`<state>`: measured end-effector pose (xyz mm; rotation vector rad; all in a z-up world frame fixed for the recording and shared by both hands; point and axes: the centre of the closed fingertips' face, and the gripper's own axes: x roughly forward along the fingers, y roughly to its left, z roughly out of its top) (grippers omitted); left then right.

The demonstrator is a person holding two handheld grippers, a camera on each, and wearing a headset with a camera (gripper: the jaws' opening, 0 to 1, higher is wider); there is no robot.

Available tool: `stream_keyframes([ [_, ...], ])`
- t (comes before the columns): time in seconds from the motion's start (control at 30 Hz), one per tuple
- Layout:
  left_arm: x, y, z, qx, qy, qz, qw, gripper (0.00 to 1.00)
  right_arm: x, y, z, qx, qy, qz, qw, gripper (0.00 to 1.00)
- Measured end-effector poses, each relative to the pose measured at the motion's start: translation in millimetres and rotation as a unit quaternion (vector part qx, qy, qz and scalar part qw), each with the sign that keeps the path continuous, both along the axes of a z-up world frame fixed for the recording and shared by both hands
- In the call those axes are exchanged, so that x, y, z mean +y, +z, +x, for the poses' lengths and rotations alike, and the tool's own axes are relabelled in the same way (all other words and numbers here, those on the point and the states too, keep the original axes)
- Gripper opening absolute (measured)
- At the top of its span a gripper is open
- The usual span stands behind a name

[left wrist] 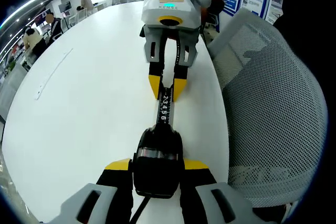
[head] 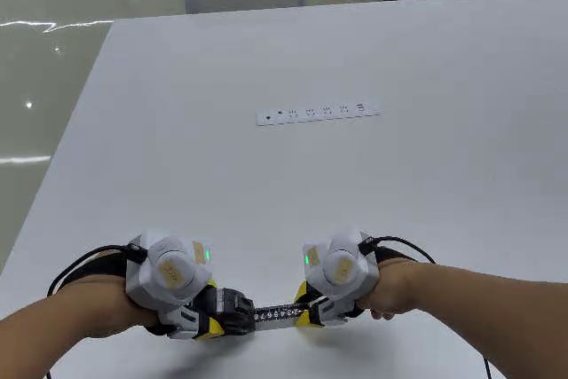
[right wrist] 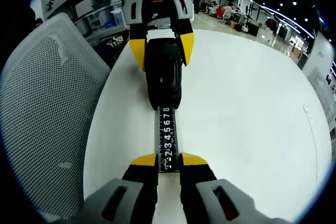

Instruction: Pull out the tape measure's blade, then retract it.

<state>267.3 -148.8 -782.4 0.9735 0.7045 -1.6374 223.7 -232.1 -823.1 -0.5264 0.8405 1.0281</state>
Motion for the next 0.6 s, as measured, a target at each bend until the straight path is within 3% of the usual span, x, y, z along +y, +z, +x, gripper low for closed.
stream_keyframes([
  [0.6,-0.8,-0.2,-0.1,0.0,0.003,-0.002,1.0,0.31,-17.1,-0.2,-8.5,0.013,-0.014,0.001,0.9998,0.13],
])
